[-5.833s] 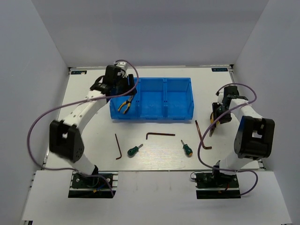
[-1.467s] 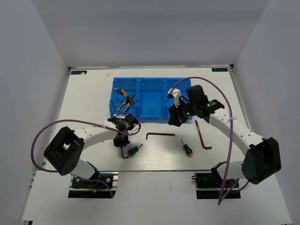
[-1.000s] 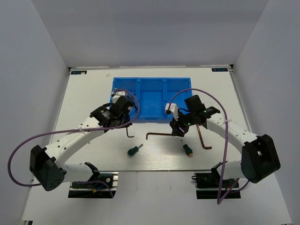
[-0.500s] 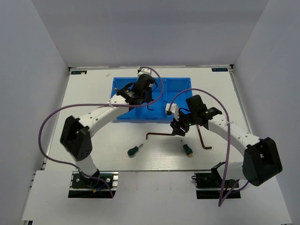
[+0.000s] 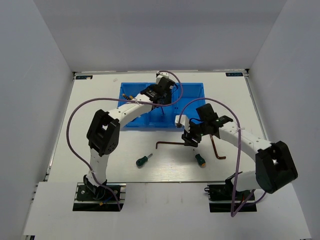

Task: Sort the tools into containers

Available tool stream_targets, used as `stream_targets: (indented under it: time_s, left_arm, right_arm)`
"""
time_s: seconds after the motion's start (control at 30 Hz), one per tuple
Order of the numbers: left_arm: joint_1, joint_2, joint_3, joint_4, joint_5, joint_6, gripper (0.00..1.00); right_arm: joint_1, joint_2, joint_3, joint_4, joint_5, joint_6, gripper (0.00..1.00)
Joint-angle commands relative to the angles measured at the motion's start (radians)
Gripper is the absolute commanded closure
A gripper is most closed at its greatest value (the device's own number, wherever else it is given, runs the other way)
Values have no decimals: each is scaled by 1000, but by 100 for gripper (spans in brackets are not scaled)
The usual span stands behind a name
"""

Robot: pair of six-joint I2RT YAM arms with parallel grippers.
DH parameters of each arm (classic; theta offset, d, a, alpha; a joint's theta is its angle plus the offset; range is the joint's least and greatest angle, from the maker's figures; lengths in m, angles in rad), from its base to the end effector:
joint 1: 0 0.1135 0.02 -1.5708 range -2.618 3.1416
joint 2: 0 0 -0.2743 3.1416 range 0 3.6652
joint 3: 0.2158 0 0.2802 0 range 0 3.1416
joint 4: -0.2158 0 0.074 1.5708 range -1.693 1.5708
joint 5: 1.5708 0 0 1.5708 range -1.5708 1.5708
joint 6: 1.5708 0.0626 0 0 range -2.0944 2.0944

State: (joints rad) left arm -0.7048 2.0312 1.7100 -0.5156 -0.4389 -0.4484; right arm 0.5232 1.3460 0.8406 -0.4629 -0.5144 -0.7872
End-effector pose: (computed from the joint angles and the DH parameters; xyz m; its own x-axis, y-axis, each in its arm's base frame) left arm 0.4042 -0.3089 0.2327 -0.6699 0.0546 -0.7404 0.0879 0.9961 -0.0061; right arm 0.2447 0.1767 0.1950 -0.0245 -0.7261 -0.6872 -0.9831 0.1423 -0.1153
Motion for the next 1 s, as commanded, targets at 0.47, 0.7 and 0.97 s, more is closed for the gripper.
stream_targets:
  time_s: [0.47,0.7,0.97]
  left_arm:
    - [-13,-845,-479,-145,83,4,23]
    - [-13,-1172,-733,-328,146,-134,22]
    - [-13,-1257,-789,-394,175,-188,23]
  right_arm:
    - [89,275,129,112,74,-34,34]
    - [159,349,152,118,111,-9,34]
    - [225,465,222,67,136,23,51]
